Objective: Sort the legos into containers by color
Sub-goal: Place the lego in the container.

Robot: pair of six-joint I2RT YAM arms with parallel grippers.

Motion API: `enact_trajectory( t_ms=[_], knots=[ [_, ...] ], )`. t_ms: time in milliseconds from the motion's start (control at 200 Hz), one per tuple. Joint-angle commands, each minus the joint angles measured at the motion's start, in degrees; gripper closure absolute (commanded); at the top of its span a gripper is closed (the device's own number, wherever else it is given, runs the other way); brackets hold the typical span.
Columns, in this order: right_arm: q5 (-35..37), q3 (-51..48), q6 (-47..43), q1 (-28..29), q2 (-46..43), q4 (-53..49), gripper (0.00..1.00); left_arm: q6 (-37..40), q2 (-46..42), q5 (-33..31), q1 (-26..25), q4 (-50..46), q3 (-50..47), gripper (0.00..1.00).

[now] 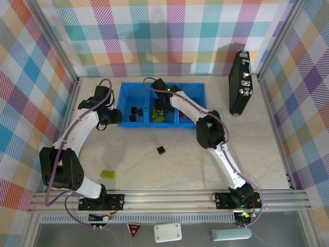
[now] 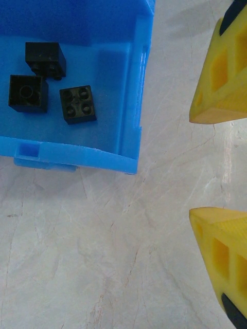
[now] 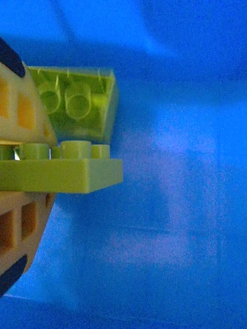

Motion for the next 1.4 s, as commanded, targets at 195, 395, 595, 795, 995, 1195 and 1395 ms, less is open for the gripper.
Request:
enact_trajectory(
  t_ms=[195, 395, 595, 795, 995, 1195, 1395],
  knots=[
    [-0.1, 0.8, 0.4, -0.3, -0.7, -0.5, 0.72, 1.0, -0.4, 0.9, 0.7, -0.1, -0.9, 0.53],
    [-1.6, 0.8, 1.0, -0.3, -2.7, -0.1, 0.71, 1.0, -0.5, 1.0, 0.6, -0.1, -0.8, 0.53],
    [-5.1, 0.9, 1.8, -0.3, -3.6, 1.4, 0.71, 1.0, -0.7, 1.1, 0.7, -0.1, -0.9, 0.53],
    [-5.8, 1.0, 2.0, -0.3, -3.4, 1.8, 0.77, 1.0, -0.8, 1.1, 0.6, -0.1, -0.9, 0.53],
    [-7.4, 1.0, 1.8, -0.3, -3.4, 2.5, 0.78, 1.0, -0.9, 1.1, 0.7, 0.0, -1.0, 0.53],
    [-8.3, 0.4, 1.3, -0.3, -5.6, 2.7, 0.77, 1.0, -0.8, 1.2, 0.7, -0.1, -1.0, 0.53],
    [-8.3, -1.6, -0.5, -0.2, -9.6, 0.7, 0.76, 0.8, -0.4, 1.9, 0.7, -0.3, -1.3, 0.53]
  ],
)
